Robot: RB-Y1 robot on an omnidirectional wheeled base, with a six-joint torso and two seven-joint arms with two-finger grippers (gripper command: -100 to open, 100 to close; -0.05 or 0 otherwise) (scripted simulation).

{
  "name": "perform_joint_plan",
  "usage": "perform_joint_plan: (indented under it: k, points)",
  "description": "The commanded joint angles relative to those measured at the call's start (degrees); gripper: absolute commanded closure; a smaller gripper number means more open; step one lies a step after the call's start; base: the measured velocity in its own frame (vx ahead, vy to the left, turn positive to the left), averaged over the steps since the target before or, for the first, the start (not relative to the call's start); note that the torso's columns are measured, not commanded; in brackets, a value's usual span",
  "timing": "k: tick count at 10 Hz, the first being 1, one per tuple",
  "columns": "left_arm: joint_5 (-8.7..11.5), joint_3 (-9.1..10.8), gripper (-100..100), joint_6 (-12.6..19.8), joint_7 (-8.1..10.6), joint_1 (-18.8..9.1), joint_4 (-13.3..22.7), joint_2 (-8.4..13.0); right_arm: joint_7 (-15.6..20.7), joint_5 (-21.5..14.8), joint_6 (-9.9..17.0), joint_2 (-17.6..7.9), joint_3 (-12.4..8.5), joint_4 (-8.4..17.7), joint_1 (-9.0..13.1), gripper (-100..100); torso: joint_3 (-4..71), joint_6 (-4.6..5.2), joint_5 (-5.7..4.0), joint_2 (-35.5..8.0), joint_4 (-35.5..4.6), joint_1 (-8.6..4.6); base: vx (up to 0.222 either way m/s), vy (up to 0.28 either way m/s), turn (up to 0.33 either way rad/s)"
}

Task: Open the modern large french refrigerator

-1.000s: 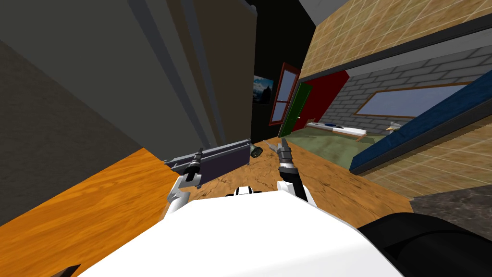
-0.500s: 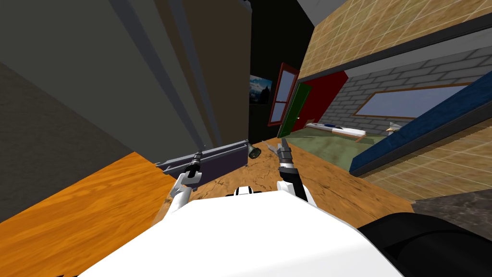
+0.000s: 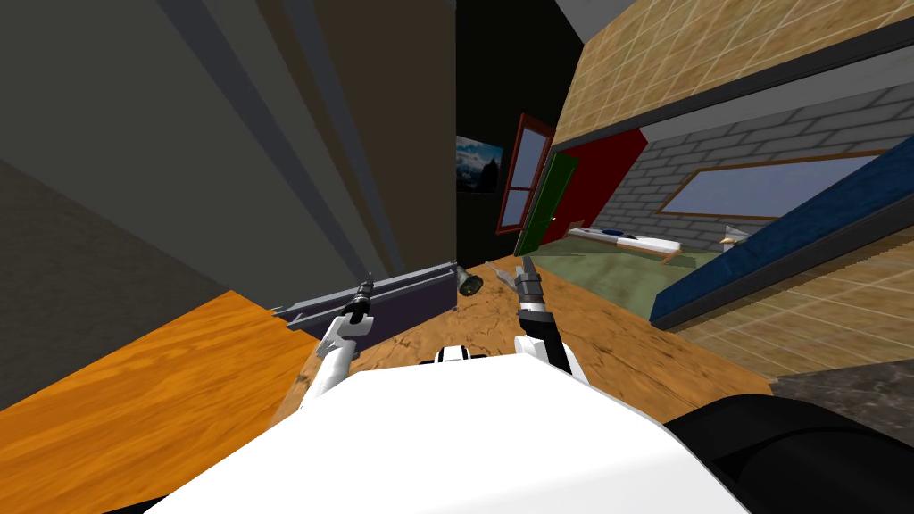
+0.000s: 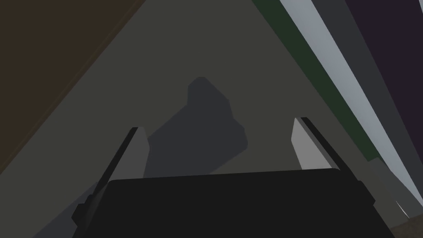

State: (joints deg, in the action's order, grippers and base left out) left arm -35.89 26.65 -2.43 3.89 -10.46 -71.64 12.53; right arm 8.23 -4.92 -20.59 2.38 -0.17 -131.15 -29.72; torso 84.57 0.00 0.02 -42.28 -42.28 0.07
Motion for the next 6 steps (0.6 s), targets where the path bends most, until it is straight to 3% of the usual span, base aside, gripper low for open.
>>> perform_joint_plan:
  k: [1,3,4,5,6]
  points:
    - [-1.72,1.57,-100,0.54,0.07,-2.71,3.70,1.60,0.00,0.00,0.00,0.00,0.00,0.00,0.00,0,-0.01,0.00,0.00,-0.03,-0.01,-0.01,0.033,-0.074,-0.005]
    - [-1.35,1.31,-100,0.28,0.01,-2.24,3.11,1.25,0.00,0.00,0.00,0.00,0.00,0.00,0.01,0,-0.07,0.00,0.00,-0.11,-0.03,0.02,0.010,-0.021,0.001]
    - [-1.35,1.30,100,0.27,0.00,-2.24,3.09,1.23,0.00,0.00,0.00,-0.01,-0.01,0.00,0.01,0,-0.06,0.00,0.02,-0.10,-0.03,0.06,0.000,0.000,0.000]
    - [-0.87,-0.25,100,-0.02,0.30,-2.70,3.65,1.73,0.00,0.00,0.00,-0.01,-0.01,0.00,0.01,0,-0.04,0.00,0.01,-0.06,-0.02,0.02,-0.070,0.064,-0.085]
    - [-0.39,-1.79,100,-0.32,0.60,-3.16,4.21,2.23,0.00,0.00,0.00,-0.01,-0.01,0.00,0.02,0,-0.06,0.02,0.06,-0.11,-0.05,0.28,-0.237,0.128,-0.113]
